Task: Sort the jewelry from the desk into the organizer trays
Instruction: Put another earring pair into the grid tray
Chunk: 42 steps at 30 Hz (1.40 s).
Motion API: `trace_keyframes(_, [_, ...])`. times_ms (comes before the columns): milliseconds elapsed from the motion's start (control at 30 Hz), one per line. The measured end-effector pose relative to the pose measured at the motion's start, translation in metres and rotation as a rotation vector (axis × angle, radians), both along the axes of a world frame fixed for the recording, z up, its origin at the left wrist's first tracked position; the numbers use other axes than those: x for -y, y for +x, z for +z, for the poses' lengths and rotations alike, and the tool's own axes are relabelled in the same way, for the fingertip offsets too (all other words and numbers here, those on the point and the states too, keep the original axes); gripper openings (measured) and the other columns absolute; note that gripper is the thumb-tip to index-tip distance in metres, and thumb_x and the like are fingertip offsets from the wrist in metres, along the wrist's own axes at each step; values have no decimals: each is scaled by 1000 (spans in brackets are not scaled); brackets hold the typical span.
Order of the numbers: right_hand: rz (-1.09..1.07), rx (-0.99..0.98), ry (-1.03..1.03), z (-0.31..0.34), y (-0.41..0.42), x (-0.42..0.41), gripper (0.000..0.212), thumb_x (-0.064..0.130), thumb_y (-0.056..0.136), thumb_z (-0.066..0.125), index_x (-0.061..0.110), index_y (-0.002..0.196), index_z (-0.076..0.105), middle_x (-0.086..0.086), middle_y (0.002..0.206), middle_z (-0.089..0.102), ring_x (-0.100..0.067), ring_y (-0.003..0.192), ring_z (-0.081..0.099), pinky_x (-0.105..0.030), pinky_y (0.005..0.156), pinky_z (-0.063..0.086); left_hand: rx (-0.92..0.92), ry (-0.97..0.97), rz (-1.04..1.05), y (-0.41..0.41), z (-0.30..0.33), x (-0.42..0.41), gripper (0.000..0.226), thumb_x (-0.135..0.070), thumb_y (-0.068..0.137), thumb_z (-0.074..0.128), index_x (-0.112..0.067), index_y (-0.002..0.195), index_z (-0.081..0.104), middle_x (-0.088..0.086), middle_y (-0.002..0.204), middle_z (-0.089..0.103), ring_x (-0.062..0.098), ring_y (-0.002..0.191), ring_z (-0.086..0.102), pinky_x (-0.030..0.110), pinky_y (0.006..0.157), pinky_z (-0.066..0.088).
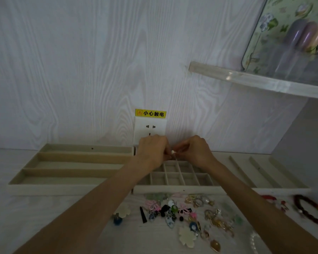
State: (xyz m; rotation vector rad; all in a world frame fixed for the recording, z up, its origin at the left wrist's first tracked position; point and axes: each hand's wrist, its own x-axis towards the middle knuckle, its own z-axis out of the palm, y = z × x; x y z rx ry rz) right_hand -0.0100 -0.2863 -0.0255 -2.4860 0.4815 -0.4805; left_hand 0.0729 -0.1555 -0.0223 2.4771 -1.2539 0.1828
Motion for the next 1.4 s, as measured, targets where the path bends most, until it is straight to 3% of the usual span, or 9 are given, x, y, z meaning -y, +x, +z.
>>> trace_keyframes(267, [46,-100,-88,3,5,-6,19,23,71,80,23,89,76,4,86,73,-4,74,62,-28,75,53,-90,63,24,9,17,-26,28,-22,86,58,-37,107,69,-8,117,64,18,110,58,27,82,40])
trace_keyframes(400, [18,-186,-136,7,6,-10,21,24,74,77,25,95,75,8,88,70,-8,81,61,-26,74,49,-60,141,38,10,24,-33,26,-29,88,54,-37,109,67,-6,120,62,20,111,57,30,88,41])
trace_keyframes(600, [-123,-130,-200,-1,8,-16,19,33,72,77,27,90,75,3,92,71,-17,87,65,-34,77,53,-79,200,-14,1,16,-27,28,-33,92,39,-24,85,64,2,108,63,23,89,53,29,73,32])
trace_keyframes(733, [-135,-83,-228,-6,5,-15,19,40,74,74,28,89,75,3,85,71,-16,81,64,-29,66,49,-29,215,-42,0,13,-26,36,-34,93,35,-33,110,67,4,116,63,26,103,58,28,74,32])
trace_keyframes(867, [-70,-90,-235,-6,-2,-20,17,31,84,64,28,98,74,1,90,72,-17,81,65,-23,63,43,-19,263,-62,1,13,-23,39,-34,95,32,-38,120,61,5,123,60,28,110,56,30,77,33])
trace_keyframes(1000, [-26,-84,-264,0,-18,-24,34,14,91,45,31,108,70,-3,90,71,-17,72,61,-23,58,37,-17,305,-81,1,11,-20,40,-37,96,31,-43,130,51,4,129,57,28,116,53,32,84,36])
trace_keyframes(1100, [-6,-125,-305,3,-23,-27,38,12,89,46,33,115,66,-3,98,71,-15,72,57,-24,55,33,-18,301,-97,1,11,-18,40,-35,97,29,-42,131,50,4,132,55,26,117,52,32,84,36])
trace_keyframes(1233, [21,-168,-383,5,-23,-27,45,6,89,46,33,120,61,-1,102,63,-12,78,53,-12,46,25,-35,215,-87,1,10,-23,40,-35,98,29,-46,132,46,-1,138,51,26,121,50,33,89,37])
trace_keyframes(1400, [3,-213,-497,5,-19,-24,45,5,89,48,30,125,59,-5,100,56,-19,87,55,-21,63,27,-21,223,-69,4,10,-28,41,-33,97,30,-45,129,51,0,134,55,25,117,53,29,80,34])
